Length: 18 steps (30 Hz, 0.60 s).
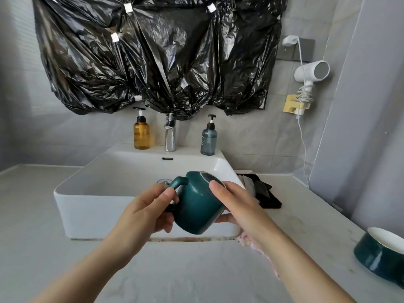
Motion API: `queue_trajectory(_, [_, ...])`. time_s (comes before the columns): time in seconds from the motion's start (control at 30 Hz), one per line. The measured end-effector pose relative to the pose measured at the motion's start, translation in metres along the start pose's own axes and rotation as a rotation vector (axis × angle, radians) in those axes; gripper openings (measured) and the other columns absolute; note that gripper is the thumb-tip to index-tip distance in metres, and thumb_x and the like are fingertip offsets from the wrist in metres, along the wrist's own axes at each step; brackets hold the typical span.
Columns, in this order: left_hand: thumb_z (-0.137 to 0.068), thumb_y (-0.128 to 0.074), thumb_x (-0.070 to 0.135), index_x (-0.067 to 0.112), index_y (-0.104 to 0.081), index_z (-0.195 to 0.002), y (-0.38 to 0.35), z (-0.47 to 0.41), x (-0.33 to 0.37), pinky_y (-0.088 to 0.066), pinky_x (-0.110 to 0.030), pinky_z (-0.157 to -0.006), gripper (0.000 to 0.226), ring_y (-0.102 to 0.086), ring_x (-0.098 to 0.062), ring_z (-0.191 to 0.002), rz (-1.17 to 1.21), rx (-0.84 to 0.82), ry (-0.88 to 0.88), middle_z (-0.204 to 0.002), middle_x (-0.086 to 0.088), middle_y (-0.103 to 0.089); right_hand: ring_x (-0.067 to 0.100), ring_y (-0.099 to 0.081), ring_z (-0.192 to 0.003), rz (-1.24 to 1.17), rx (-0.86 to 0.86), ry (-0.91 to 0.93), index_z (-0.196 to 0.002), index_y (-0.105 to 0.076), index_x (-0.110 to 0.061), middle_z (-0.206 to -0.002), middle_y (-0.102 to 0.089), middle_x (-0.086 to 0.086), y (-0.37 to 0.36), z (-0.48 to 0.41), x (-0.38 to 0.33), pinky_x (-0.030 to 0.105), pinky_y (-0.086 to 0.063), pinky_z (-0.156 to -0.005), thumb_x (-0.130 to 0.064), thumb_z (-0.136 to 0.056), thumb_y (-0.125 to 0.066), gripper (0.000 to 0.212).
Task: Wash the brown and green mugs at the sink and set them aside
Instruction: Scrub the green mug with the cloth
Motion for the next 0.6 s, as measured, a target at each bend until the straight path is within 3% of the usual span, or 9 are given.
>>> queue_trajectory(0.1, [-0.101, -0.046, 0.032, 0.017, -0.065, -0.086, 0.022, -0.002, 0.006, -0.044, -0.024, -0.061, 0.028, -0.051, -0.015, -0.054, -0.187, 0.034, -0.006, -0.064, 0.007, -0.059, 0.012, -0.067, -0.101, -0.048, 0.035, 0.106, -0.112, -0.066, -0.022, -0.106, -0.072, -0.004, -0.017, -0.006, -0.006, 0.029, -0.059, -0.082, -0.062, -0.072, -0.065, 0.056])
queue_trajectory(0.2, [-0.101, -0.043, 0.037, 0.021, -0.056, -0.081, 0.037, -0.006, 0.010, -0.042, -0.019, -0.053, 0.029, -0.049, -0.012, -0.052, -0.395, -0.005, 0.008, -0.060, 0.012, -0.055, 0.007, -0.066, -0.102, -0.054, 0.074, 0.187, -0.112, -0.065, -0.026, -0.106, -0.071, -0.011, -0.028, -0.013, -0.010, 0.021, -0.054, -0.077, -0.065, -0.067, -0.061, 0.060])
queue_trajectory(0.27, [-0.096, -0.052, 0.041, 0.019, -0.058, -0.080, 0.042, -0.007, 0.001, -0.043, -0.022, -0.050, 0.028, -0.048, -0.014, -0.054, -0.245, -0.076, 0.128, -0.065, 0.002, -0.051, 0.006, -0.065, -0.105, -0.058, 0.076, 0.236, -0.115, -0.063, -0.026, -0.109, -0.071, -0.011, -0.034, -0.017, -0.013, 0.021, -0.051, -0.079, -0.064, -0.068, -0.062, 0.060])
queue_trajectory(0.37, [-0.079, -0.059, 0.047, 0.009, -0.062, -0.089, 0.047, -0.011, -0.010, -0.050, -0.026, -0.051, 0.039, -0.054, -0.019, -0.057, 0.167, -0.082, 0.301, -0.069, -0.010, -0.055, 0.007, -0.063, -0.110, -0.030, 0.060, 0.318, -0.121, -0.059, -0.030, -0.116, -0.068, -0.012, -0.046, -0.023, -0.022, 0.026, -0.049, -0.088, -0.059, -0.072, -0.067, 0.057])
queue_trajectory(0.43, [-0.085, -0.060, 0.042, 0.003, -0.062, -0.091, 0.055, -0.017, -0.020, -0.056, -0.028, -0.051, 0.039, -0.058, -0.021, -0.056, 0.367, 0.016, 0.360, -0.068, -0.014, -0.059, 0.003, -0.059, -0.114, 0.074, 0.051, 0.389, -0.123, -0.051, -0.041, -0.120, -0.064, -0.020, -0.057, -0.025, -0.031, 0.020, -0.047, -0.091, -0.056, -0.072, -0.070, 0.057])
queue_trajectory(0.5, [-0.097, -0.056, 0.027, 0.002, -0.060, -0.095, 0.064, -0.022, -0.026, -0.056, -0.026, -0.050, 0.025, -0.057, -0.020, -0.053, 0.427, 0.112, 0.357, -0.069, -0.013, -0.060, -0.003, -0.052, -0.122, 0.223, 0.035, 0.455, -0.129, -0.041, -0.049, -0.127, -0.056, -0.029, -0.071, -0.026, -0.041, 0.010, -0.041, -0.095, -0.055, -0.073, -0.072, 0.064])
queue_trajectory(0.6, [-0.101, -0.048, 0.012, 0.001, -0.059, -0.092, 0.088, -0.027, -0.026, -0.047, -0.019, -0.042, 0.017, -0.052, -0.014, -0.047, 0.488, 0.204, 0.306, -0.064, -0.010, -0.059, -0.001, -0.043, -0.131, 0.328, -0.020, 0.506, -0.140, -0.032, -0.046, -0.138, -0.046, -0.029, -0.091, -0.035, -0.044, 0.015, -0.039, -0.104, -0.054, -0.075, -0.074, 0.078])
Point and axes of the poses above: each hand's wrist, its own z-axis away from the middle knuckle, its own y-axis out of the back of the hand, x = y × z, the point moved 10 cm from there along -z, towards the middle knuckle
